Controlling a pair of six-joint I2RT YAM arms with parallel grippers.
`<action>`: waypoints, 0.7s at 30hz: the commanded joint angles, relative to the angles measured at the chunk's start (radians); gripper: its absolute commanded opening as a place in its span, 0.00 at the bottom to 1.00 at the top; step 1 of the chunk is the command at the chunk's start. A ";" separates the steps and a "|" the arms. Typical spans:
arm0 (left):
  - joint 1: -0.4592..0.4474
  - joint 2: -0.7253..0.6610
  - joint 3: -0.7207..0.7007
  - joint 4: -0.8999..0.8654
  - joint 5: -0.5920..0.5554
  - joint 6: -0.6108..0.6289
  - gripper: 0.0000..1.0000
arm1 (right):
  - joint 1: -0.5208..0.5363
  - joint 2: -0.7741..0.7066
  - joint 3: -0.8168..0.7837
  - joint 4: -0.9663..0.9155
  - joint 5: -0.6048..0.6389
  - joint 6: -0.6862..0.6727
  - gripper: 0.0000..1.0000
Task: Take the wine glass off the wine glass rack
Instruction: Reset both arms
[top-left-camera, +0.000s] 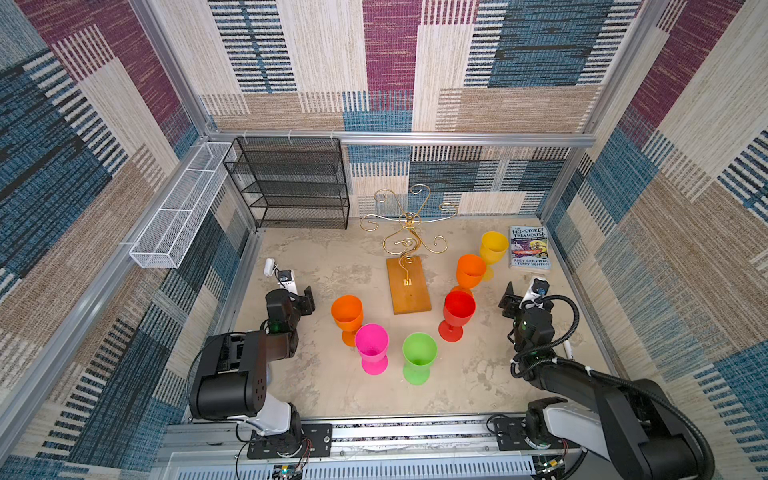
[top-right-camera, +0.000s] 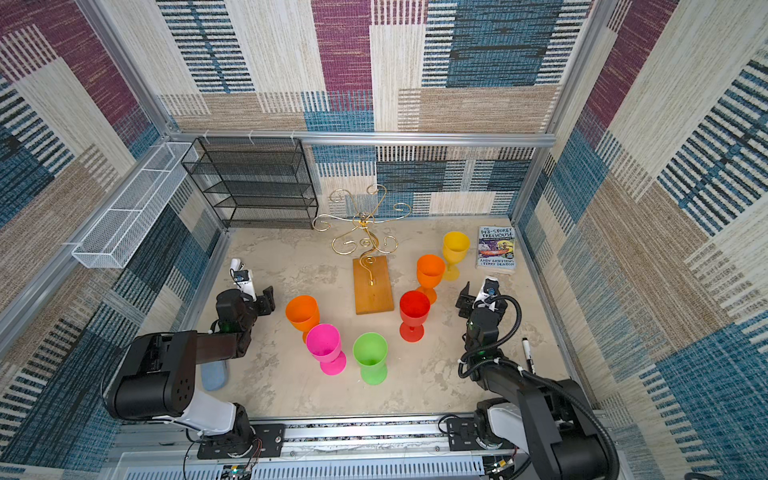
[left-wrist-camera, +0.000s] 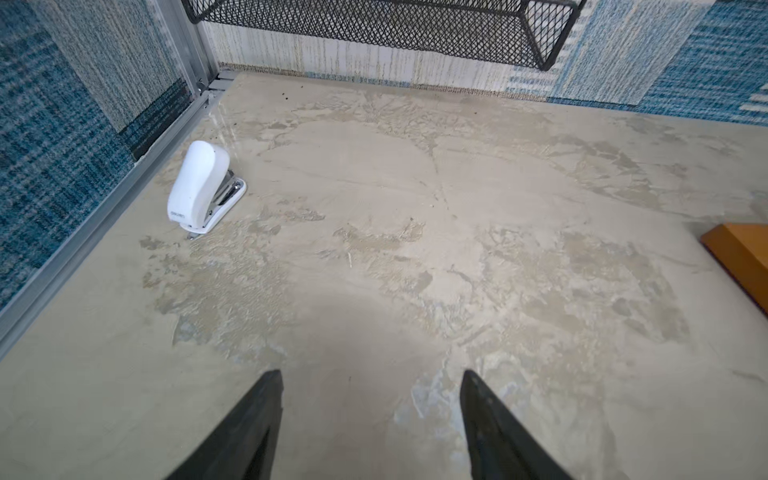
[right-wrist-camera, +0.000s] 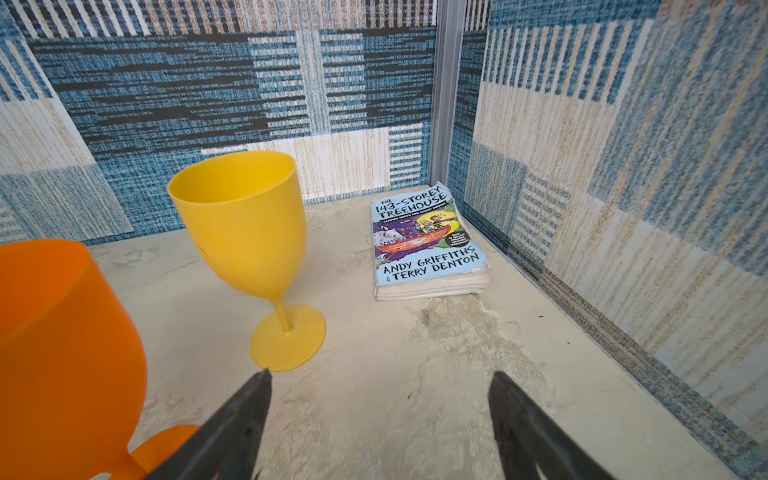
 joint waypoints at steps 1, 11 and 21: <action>-0.001 0.001 -0.002 0.044 0.007 0.008 0.70 | -0.008 0.098 0.045 0.151 -0.042 -0.034 0.82; -0.001 0.001 0.000 0.044 0.006 0.008 0.75 | -0.049 0.286 0.118 0.238 -0.107 -0.069 0.80; -0.003 0.001 0.000 0.044 0.005 0.008 1.00 | -0.099 0.277 0.117 0.213 -0.208 -0.041 0.86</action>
